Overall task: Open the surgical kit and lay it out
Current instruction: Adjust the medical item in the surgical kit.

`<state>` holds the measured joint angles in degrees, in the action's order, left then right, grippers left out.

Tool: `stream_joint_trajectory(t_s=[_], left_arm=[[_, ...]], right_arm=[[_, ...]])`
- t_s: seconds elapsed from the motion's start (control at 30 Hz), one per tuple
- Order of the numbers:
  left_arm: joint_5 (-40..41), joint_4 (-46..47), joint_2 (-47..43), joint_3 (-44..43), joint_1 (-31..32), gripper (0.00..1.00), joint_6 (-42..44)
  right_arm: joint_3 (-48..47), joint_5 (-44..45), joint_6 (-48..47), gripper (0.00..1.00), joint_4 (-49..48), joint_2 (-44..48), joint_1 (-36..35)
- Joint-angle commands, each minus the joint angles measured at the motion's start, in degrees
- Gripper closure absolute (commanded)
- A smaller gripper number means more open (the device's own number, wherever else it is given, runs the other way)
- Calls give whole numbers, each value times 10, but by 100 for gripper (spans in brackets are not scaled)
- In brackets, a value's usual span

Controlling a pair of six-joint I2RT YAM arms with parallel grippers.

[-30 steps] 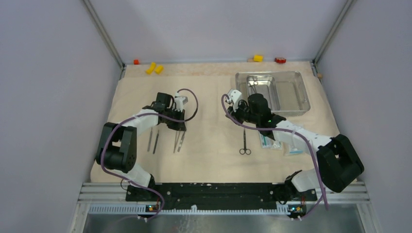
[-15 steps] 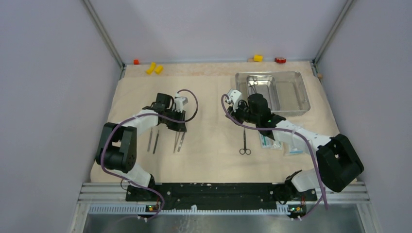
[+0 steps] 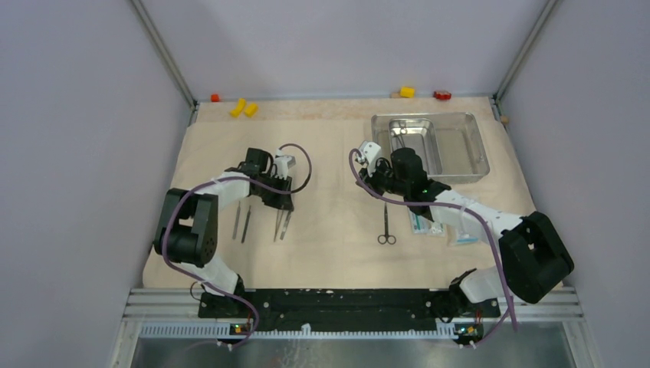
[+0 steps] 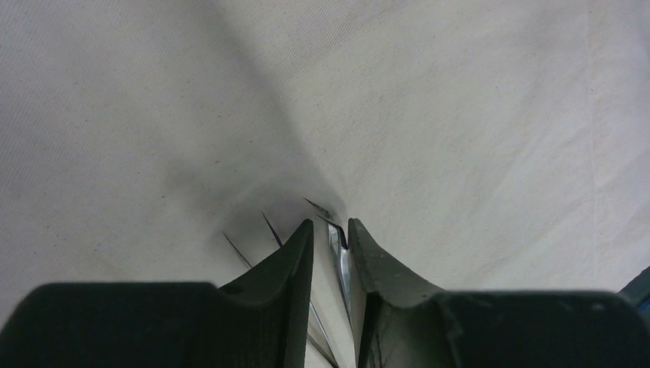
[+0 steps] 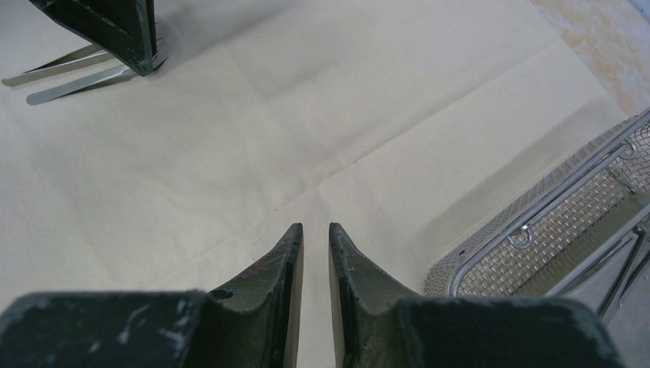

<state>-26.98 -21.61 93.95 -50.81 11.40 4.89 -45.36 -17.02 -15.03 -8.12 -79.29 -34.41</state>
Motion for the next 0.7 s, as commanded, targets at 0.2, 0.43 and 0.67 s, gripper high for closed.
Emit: stream_joint_trajectory(t_s=[0.2, 0.43, 0.67], left_arm=[[-31, -7, 3, -16, -3, 75, 10], [-29, -7, -3, -14, -7, 77, 9], [-31, -7, -5, -13, -10, 83, 8]], right_arm=[[0, -6, -10, 82, -25, -1, 5], [0, -7, -10, 82, -25, -2, 5], [-1, -7, -10, 82, -25, -3, 5]])
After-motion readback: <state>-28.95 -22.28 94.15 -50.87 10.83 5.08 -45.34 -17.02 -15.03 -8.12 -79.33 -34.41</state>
